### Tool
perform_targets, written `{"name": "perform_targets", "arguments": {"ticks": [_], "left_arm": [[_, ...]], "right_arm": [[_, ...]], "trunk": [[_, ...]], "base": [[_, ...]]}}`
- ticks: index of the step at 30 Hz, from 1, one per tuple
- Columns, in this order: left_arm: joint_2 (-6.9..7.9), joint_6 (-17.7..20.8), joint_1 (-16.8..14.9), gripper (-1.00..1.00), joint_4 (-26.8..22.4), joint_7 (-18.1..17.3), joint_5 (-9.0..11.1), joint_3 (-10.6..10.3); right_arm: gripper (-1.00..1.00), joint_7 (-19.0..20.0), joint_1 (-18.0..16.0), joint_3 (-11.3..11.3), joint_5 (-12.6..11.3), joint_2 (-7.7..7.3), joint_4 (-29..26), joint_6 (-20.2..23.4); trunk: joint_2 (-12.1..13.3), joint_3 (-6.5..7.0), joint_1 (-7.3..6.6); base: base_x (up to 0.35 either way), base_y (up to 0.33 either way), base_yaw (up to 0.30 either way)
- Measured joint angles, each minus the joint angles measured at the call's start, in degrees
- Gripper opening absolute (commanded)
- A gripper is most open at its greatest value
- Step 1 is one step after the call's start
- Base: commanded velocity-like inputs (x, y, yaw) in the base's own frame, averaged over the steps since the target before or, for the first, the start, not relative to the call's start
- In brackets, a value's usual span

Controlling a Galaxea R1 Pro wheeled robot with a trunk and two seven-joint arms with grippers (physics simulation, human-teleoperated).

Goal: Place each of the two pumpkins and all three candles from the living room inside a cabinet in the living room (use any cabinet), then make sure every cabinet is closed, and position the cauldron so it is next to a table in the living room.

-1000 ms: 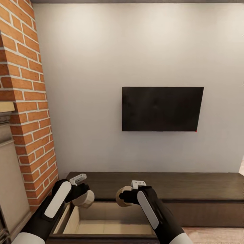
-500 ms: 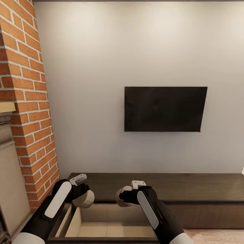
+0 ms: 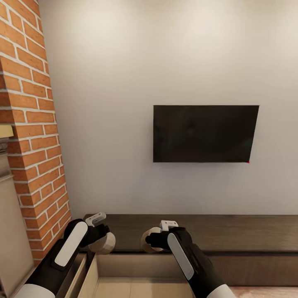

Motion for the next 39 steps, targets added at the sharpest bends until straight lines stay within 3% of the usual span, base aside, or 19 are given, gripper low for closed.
{"name": "perform_targets", "arguments": {"ticks": [5, 39], "left_arm": [[0.00, 0.0, 0.0, -1.00, 0.0, 0.0, 0.0, 0.0], [-0.09, 0.1, -0.2, -1.00, 2.6, -0.1, 0.0, 0.2]], "right_arm": [[-1.00, 0.0, 0.0, 0.0, 0.0, 0.00, 0.0, 0.0], [-1.00, -0.1, 0.0, 0.2, 0.2, 0.00, -0.4, 0.6]], "trunk": [[0.0, 0.00, 0.01], [-13.6, -6.11, 7.48]], "base": [[0.015, 0.000, 0.000], [0.000, 0.000, 0.000]]}}
